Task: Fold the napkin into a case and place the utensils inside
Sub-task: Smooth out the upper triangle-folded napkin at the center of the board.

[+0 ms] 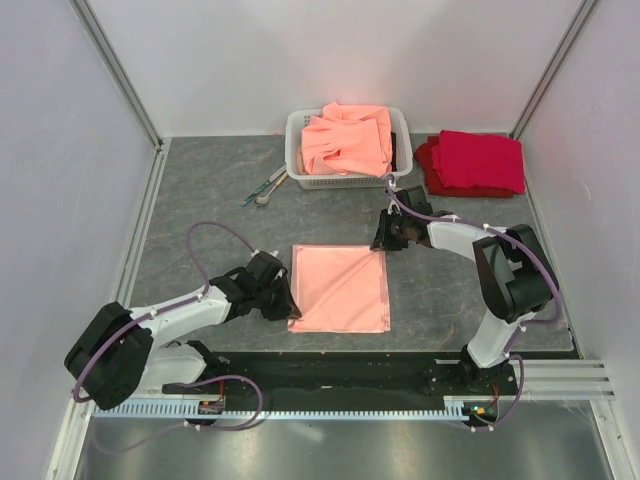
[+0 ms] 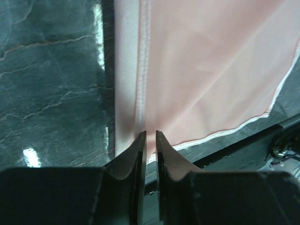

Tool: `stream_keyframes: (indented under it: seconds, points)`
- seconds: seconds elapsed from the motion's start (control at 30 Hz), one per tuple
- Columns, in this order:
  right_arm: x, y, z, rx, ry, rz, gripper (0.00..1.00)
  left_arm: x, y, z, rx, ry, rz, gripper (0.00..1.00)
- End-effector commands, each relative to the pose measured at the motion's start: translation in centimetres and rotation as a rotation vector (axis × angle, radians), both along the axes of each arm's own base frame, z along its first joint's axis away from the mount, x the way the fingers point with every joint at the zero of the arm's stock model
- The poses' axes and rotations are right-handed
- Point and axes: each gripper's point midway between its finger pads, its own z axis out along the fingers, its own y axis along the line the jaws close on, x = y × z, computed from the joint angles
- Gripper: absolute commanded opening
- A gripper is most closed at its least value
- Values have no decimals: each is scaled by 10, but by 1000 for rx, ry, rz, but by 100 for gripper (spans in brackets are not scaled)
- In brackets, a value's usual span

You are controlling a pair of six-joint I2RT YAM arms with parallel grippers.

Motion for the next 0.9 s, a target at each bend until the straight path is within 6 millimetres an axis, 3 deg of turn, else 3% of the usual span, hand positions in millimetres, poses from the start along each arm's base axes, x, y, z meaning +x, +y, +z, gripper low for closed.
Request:
stream_keyframes:
  seconds: [0.0,0.07,0.23,0.33,0.43,0.47,0.5,0.57,0.63,0.67,0.7,0.87]
  points:
    - [14,-11,0,-81,-56,13,17,-3,0,-3,-11,-37,-43,20]
    - [15,-9,15,-66,-86,11,18,-3,3,1,-4,-47,-39,20]
    - [3,-5,57,-45,-134,-11,24,-2,-3,32,-65,-90,-53,21]
    - [-14,11,76,-11,-153,7,35,-5,-9,43,-112,-81,-60,21]
    - [-39,40,83,95,-113,48,38,-8,-11,39,-122,-57,-58,21]
    - [-49,61,91,168,-128,101,38,-9,-11,35,-120,-51,-58,21]
    - [-65,69,81,215,-72,92,38,-10,-10,32,-117,-46,-56,21]
    - [-77,96,93,329,-101,143,36,-12,-11,25,-117,-31,-59,20]
    - [-98,109,84,414,-23,160,34,-12,-9,20,-107,-27,-53,20]
    - [-100,121,91,474,-50,187,32,-13,-7,16,-98,-19,-53,20]
    - [-110,124,85,498,-22,203,30,-13,-7,14,-97,-18,-53,20]
    - [-120,140,66,561,31,235,17,-18,-2,1,-72,5,-50,20]
